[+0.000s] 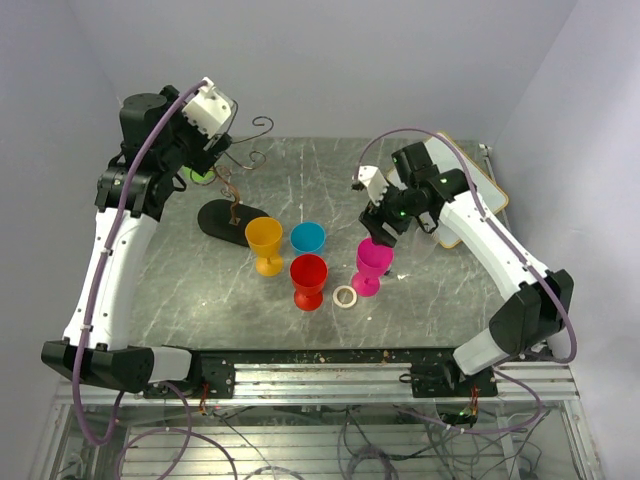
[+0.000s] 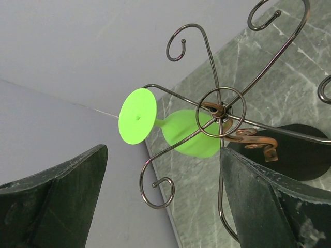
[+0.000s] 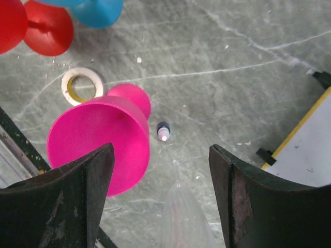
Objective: Place the wine glass upside down on the wine glass rack
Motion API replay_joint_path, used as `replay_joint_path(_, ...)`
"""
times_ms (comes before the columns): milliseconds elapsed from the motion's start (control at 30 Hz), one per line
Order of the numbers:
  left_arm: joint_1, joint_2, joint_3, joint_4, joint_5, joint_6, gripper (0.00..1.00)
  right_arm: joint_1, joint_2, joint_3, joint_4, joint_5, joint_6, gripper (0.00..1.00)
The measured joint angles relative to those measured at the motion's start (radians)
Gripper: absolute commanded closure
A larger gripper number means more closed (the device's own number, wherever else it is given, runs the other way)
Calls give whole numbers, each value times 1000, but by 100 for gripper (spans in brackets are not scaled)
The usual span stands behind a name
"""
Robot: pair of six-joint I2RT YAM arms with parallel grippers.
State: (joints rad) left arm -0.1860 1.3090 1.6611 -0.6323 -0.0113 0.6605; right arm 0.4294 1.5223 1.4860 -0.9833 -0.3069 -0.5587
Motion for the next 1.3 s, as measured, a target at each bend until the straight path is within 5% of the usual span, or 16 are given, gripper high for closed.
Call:
replay_joint_path(800, 0, -12, -44, 0, 19, -26, 0, 39, 108, -22, -63, 8, -27, 98)
replay_joint_path(1300, 2, -37, -41, -1, 140, -116, 0, 39, 134, 316, -17, 20, 2, 100)
